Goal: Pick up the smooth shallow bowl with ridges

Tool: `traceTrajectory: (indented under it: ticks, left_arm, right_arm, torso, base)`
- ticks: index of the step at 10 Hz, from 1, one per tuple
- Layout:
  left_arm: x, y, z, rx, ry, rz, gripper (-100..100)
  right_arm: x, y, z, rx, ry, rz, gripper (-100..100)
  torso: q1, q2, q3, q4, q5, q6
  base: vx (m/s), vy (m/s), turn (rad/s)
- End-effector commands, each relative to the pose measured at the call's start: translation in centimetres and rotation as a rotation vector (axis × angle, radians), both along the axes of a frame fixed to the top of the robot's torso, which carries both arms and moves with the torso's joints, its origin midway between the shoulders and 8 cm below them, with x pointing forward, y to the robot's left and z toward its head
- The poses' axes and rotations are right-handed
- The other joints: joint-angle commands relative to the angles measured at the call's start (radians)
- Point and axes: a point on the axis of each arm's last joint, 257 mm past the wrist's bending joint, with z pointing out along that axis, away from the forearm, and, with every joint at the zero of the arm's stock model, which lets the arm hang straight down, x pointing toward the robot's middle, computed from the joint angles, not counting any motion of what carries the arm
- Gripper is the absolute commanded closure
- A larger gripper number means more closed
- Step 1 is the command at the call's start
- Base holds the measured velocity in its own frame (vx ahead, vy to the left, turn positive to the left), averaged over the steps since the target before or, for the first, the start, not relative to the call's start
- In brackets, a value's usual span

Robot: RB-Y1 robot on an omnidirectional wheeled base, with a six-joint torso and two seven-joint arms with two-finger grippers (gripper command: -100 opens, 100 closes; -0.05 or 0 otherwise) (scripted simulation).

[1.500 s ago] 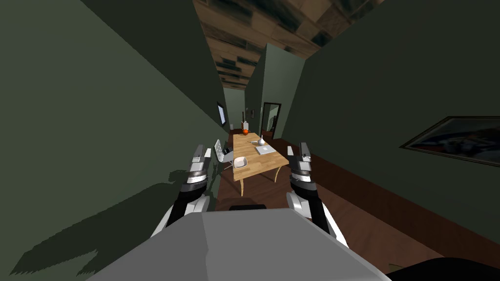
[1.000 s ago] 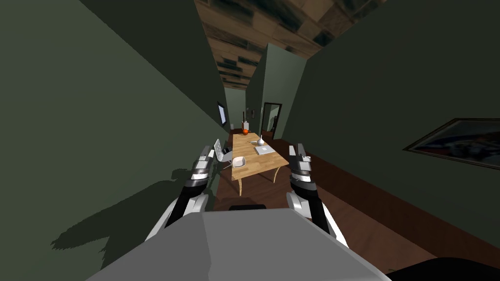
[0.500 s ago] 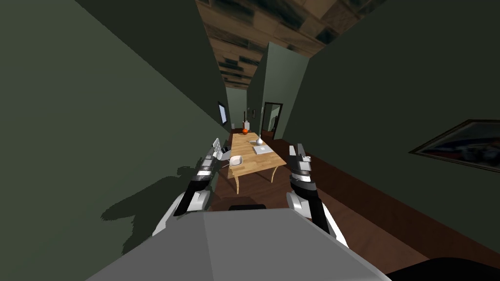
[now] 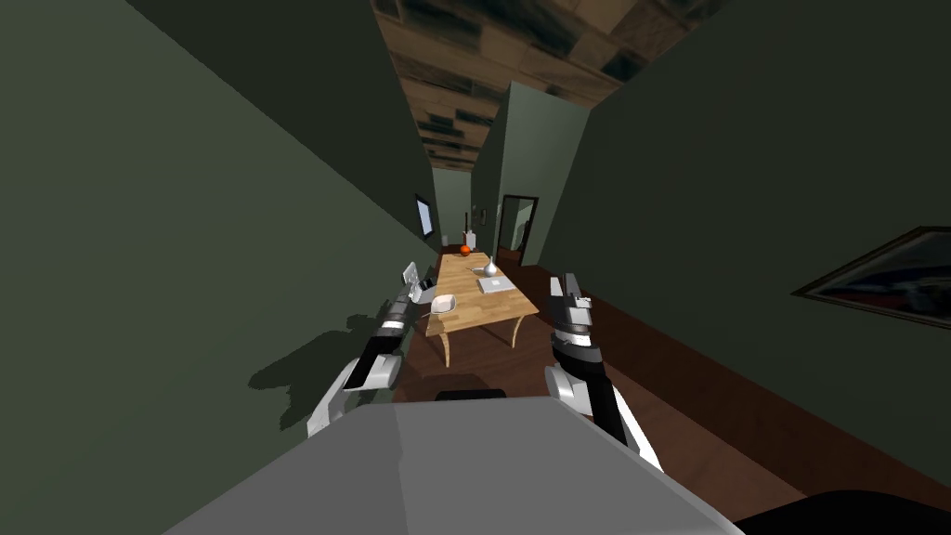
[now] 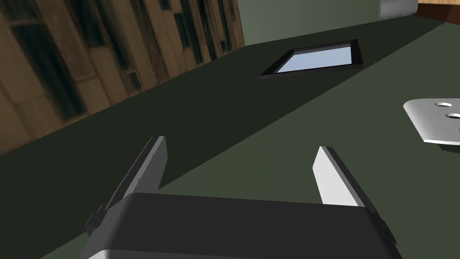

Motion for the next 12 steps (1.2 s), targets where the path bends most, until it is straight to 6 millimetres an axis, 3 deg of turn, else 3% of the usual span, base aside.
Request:
traceTrajectory:
  ticks: [1,5,6,8,9,12]
  left_arm:
    - [0.6,0.2,-0.6,-0.005,0.026,0.007,-100]
    - [3.7,2.7,-5.7,-0.051,0.180,0.052,-100]
    - [3.7,2.7,-5.8,-0.051,0.183,0.053,-100]
    - [4.9,4.0,-8.6,-0.081,0.265,0.076,-100]
    - [4.9,4.0,-8.7,-0.081,0.266,0.076,-100]
    - [5.8,5.3,-11.7,-0.114,0.352,0.101,-100]
  right_arm:
    - [0.0,0.0,0.0,0.000,0.000,0.000,0]
    - [0.0,0.0,0.0,0.000,0.000,0.000,0]
    - [0.0,0.0,0.0,0.000,0.000,0.000,0]
    - [0.0,0.0,0.0,0.000,0.000,0.000,0]
    - [0.0,0.0,0.0,0.000,0.000,0.000,0]
    - [0.0,0.0,0.0,0.000,0.000,0.000,0]
  torso:
    - [0.000,0.000,0.000,0.000,0.000,0.000]
    - [-0.001,0.000,0.000,0.000,0.000,0.000]
    - [-0.001,-0.001,0.000,0.000,-0.001,0.000]
    - [0.004,-0.003,-0.002,-0.001,0.000,0.000]
    - [0.003,-0.004,-0.002,-0.001,0.000,0.000]
    - [0.005,-0.004,-0.002,-0.001,0.001,0.000]
  base:
    - [-0.039,-0.106,0.032]
    - [-0.028,-0.130,0.044]
    - [-0.007,-0.107,0.013]
    - [0.029,-0.080,0.017]
    - [0.017,-0.070,0.009]
    - [0.023,-0.061,0.004]
